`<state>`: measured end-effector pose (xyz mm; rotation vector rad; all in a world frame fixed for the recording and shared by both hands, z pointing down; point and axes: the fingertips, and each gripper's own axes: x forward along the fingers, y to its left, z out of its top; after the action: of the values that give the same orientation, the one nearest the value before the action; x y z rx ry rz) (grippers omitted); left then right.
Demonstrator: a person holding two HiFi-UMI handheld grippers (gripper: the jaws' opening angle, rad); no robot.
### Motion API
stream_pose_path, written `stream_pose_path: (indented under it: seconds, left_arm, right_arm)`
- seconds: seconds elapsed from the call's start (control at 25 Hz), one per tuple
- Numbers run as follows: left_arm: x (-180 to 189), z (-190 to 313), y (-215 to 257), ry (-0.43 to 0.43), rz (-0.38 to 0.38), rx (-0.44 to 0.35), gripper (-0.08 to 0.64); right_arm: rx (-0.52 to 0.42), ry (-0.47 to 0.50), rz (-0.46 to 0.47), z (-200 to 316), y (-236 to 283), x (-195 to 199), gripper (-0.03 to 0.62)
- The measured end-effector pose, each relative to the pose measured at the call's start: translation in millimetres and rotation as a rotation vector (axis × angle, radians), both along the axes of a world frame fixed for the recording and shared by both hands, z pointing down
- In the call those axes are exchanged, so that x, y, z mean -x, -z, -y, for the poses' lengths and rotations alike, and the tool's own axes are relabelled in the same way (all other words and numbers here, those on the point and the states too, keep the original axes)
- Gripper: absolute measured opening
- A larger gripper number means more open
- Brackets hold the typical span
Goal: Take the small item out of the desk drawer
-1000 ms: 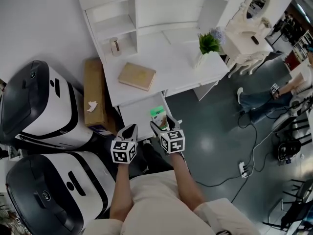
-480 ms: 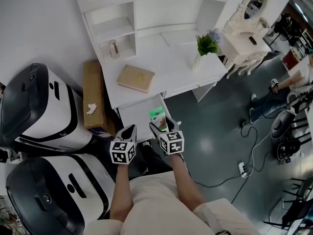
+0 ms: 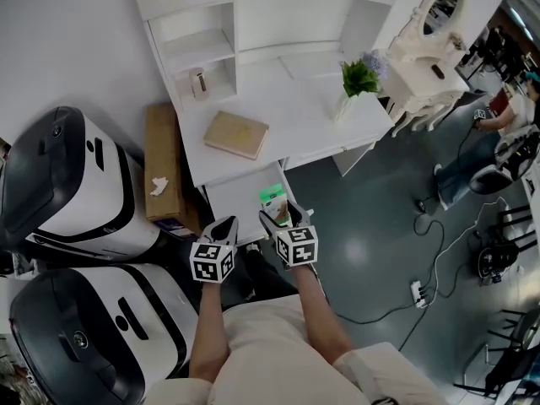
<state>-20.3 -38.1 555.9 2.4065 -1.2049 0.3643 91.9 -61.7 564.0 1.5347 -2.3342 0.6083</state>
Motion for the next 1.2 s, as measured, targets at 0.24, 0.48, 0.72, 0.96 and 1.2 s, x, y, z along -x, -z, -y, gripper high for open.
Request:
stream_pose_path:
  seconds: [0.24,0.48,0.72,0.96,1.2]
  left_arm:
    - [-3.5,-2.1,0.2,-0.023,0.002,0.001,0.015]
    - [-3.4,-3.9,-0.6,-0.03,0.005,0.0,0.015]
    - [-5.1,-4.4,-1.0,-0.037,0.008,-0.002,0.015]
    - [-2.9,-5.0,-0.1,-0.034,0.008,-0.003,0.015]
    - [-2.7,-2.9,1.7,-0.031,0.006,-0.007,0.015]
  right_arm:
    - [-0.003,0.007,0.002,0.5,1.3,2.5,0.364]
    - [0.001,0.011,0.007,-1.2,-1.4,4.1,0.364]
    - [0.004,0.022,0.017,-0.8,-2.4,6.9,0.364]
    - [0.007,0.025,0.029,-0.1,-2.6,7.7,0.364]
    - [0.011,0.036,0.028,1.4,-2.1,9.5,0.364]
